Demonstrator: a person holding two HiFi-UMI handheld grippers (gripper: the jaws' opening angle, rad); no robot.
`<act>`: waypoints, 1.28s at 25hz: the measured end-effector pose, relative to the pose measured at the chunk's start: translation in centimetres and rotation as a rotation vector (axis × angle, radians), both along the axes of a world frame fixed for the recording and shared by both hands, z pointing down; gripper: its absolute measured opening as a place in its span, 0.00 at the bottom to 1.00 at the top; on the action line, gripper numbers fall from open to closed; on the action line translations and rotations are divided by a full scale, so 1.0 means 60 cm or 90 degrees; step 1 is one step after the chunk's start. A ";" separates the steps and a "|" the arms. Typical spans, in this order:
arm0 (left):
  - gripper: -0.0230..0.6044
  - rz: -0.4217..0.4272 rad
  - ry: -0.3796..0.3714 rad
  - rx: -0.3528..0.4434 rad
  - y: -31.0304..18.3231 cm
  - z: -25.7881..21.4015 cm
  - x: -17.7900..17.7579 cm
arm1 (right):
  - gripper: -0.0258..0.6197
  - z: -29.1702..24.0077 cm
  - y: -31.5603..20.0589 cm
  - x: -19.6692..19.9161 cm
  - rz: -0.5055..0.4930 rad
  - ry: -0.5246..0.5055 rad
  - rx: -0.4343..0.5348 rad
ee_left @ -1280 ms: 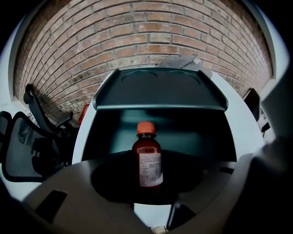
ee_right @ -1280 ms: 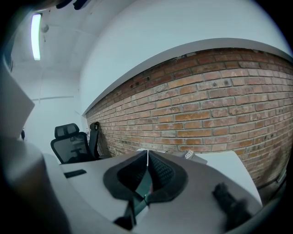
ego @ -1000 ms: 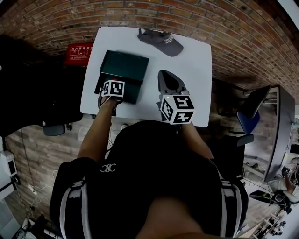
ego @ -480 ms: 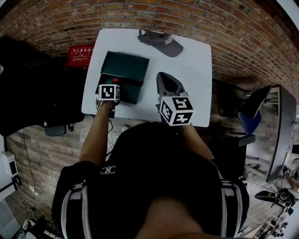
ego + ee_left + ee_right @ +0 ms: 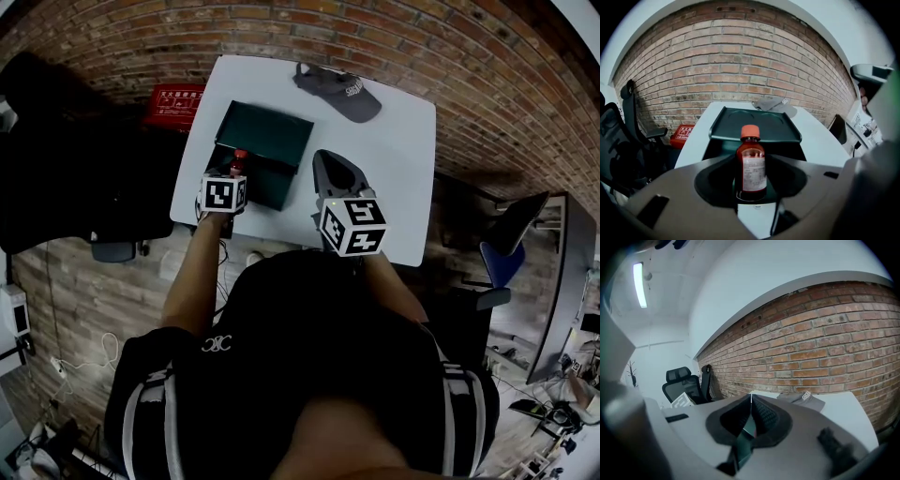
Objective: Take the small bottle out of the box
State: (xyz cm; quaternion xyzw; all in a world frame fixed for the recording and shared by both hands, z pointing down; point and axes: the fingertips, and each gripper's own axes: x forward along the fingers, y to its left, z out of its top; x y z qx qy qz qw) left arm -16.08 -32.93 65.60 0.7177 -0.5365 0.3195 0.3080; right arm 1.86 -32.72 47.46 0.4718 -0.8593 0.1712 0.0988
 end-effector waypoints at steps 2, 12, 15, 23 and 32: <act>0.37 -0.015 0.006 0.029 -0.006 -0.017 -0.009 | 0.09 -0.001 -0.002 -0.008 -0.008 0.000 0.002; 0.36 -0.080 0.043 0.177 -0.045 -0.133 -0.028 | 0.09 -0.014 -0.019 -0.030 -0.028 0.000 0.021; 0.37 -0.074 0.032 0.233 -0.053 -0.179 -0.022 | 0.09 -0.018 -0.020 -0.034 -0.030 -0.002 0.029; 0.37 -0.062 0.047 0.353 -0.052 -0.298 0.002 | 0.09 -0.046 -0.022 -0.026 0.005 -0.048 0.067; 0.37 -0.010 0.071 0.440 -0.036 -0.394 0.053 | 0.09 -0.088 -0.023 0.018 0.090 -0.043 0.171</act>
